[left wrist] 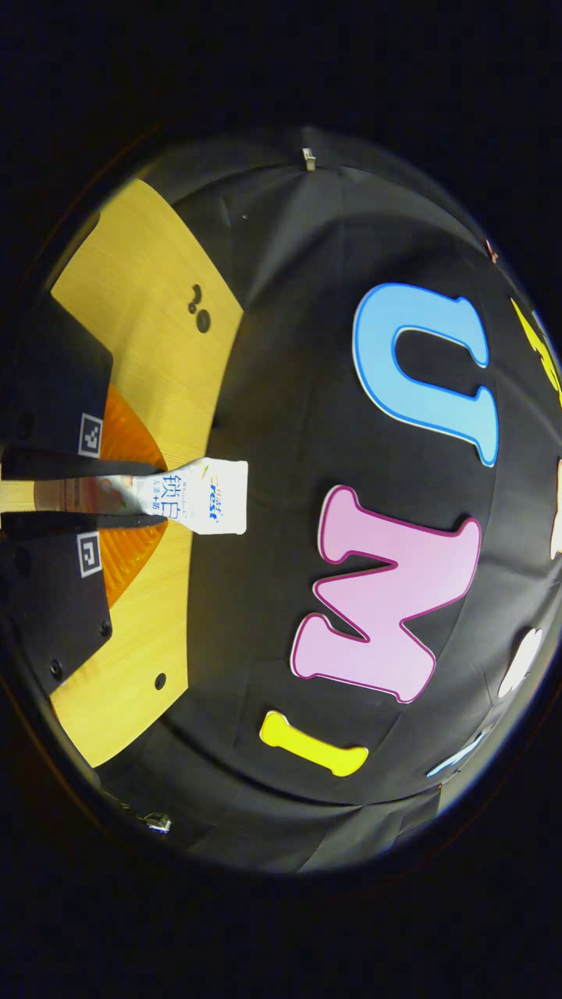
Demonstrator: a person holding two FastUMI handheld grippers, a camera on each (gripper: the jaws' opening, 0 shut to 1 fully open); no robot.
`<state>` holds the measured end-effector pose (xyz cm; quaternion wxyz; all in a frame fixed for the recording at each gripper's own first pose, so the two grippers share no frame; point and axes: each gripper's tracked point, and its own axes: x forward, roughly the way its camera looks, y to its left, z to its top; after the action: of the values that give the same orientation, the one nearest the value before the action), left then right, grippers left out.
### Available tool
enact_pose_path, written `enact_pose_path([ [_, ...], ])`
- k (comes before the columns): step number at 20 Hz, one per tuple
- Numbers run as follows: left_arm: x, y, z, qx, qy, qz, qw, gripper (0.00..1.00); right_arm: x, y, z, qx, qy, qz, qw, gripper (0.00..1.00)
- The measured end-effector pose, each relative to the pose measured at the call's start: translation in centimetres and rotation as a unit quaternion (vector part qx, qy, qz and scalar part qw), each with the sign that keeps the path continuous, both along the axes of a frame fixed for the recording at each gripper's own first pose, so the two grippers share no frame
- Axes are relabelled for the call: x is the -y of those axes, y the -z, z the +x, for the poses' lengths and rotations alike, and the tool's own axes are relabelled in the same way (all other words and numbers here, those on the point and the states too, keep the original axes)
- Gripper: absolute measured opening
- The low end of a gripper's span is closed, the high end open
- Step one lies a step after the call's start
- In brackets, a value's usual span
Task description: Put the toothbrush and toothpaste on the desktop into the cup, then pick up the cup and place it on the coaster on the desktop.
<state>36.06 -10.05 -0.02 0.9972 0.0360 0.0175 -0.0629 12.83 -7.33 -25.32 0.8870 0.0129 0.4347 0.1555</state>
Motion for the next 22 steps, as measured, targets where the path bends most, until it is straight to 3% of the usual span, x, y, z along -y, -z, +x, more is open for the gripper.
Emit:
enact_pose_path([
  [4,0.1,-0.7,3.8,0.035,0.002,0.017,0.999,0.2,-0.2,0.8,-0.1,-0.011,-0.004,-0.007,1.0,0.05],
  [12,-2.1,1.2,9.5,0.065,-0.026,-0.019,0.997,0.2,-1.0,2.5,0.9,-0.023,-0.005,-0.009,1.0,0.05],
  [22,-4.4,6.1,10.1,0.037,-0.053,-0.003,0.998,0.24,-1.3,3.9,0.4,-0.029,-0.008,-0.011,0.999,0.05],
])
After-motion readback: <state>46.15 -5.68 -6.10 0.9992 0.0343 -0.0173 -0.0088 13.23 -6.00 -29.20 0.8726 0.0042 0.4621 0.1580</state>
